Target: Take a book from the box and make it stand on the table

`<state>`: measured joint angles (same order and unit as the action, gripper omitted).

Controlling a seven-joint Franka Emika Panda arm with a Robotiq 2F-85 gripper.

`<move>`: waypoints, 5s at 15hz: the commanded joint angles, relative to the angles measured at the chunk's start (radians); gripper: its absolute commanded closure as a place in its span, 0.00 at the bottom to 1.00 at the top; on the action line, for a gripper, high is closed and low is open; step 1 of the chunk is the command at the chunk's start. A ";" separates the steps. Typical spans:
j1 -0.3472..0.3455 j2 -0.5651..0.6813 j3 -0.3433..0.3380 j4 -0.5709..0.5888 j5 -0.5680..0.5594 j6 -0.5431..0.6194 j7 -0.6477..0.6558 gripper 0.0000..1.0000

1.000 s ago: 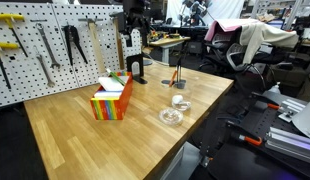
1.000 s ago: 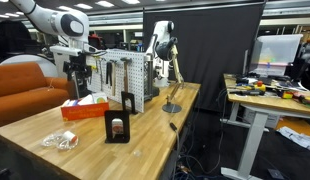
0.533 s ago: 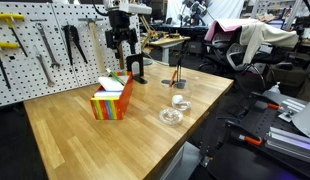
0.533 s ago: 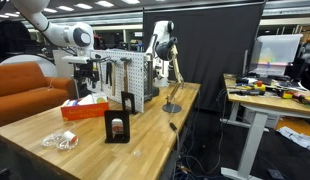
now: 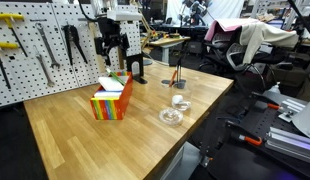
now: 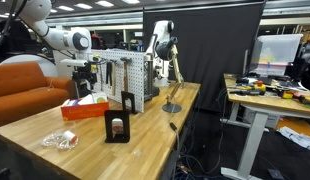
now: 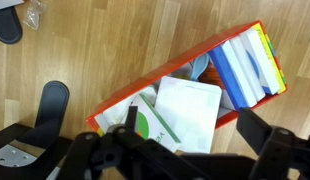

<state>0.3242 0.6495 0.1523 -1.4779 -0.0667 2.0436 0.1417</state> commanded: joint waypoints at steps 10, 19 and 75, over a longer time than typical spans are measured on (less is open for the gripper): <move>-0.010 0.039 0.011 0.045 0.048 -0.004 -0.012 0.00; 0.036 0.229 -0.045 0.272 -0.015 0.003 0.026 0.00; 0.020 -0.230 -0.175 -0.355 -0.039 0.268 0.619 0.96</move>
<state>0.3495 0.5324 -0.0322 -1.6429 -0.1080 2.2174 0.6892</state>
